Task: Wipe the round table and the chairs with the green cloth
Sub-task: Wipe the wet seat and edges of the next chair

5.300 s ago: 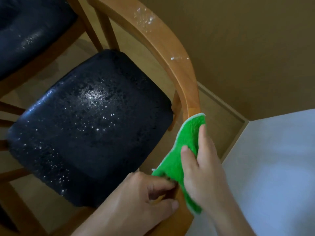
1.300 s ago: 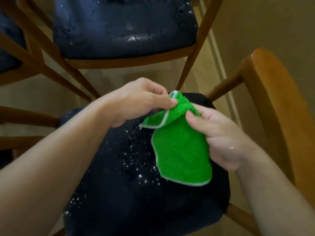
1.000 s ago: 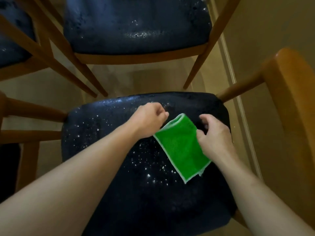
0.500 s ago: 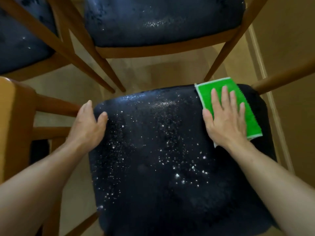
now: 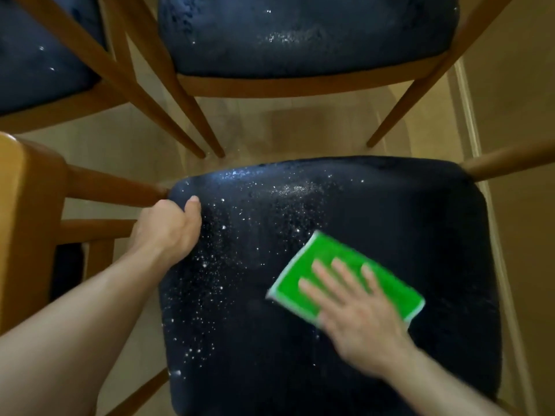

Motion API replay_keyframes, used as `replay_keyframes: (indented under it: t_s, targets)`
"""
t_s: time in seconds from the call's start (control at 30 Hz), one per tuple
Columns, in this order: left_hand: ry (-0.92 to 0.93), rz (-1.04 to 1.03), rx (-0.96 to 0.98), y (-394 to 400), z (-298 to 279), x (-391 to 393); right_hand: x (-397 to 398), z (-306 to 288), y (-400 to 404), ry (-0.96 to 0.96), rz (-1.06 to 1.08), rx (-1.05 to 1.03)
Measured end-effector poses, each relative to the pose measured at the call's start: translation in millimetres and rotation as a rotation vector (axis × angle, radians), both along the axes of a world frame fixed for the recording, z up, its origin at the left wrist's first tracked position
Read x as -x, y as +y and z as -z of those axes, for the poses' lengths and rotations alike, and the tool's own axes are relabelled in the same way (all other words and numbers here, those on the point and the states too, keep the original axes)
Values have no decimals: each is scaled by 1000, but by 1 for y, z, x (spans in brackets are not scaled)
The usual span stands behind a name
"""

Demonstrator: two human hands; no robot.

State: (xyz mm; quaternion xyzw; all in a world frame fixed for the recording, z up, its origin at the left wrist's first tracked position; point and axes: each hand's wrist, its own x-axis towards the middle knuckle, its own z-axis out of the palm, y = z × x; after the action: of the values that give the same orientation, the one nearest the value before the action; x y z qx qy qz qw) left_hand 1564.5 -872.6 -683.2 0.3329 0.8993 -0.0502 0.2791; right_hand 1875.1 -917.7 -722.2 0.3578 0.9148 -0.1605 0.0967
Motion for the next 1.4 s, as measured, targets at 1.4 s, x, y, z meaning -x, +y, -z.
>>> replay_keyframes:
  t_s: [1.4]
  targets:
    - [-77,85,89,19,7,6,53,0,5,17,-318,29]
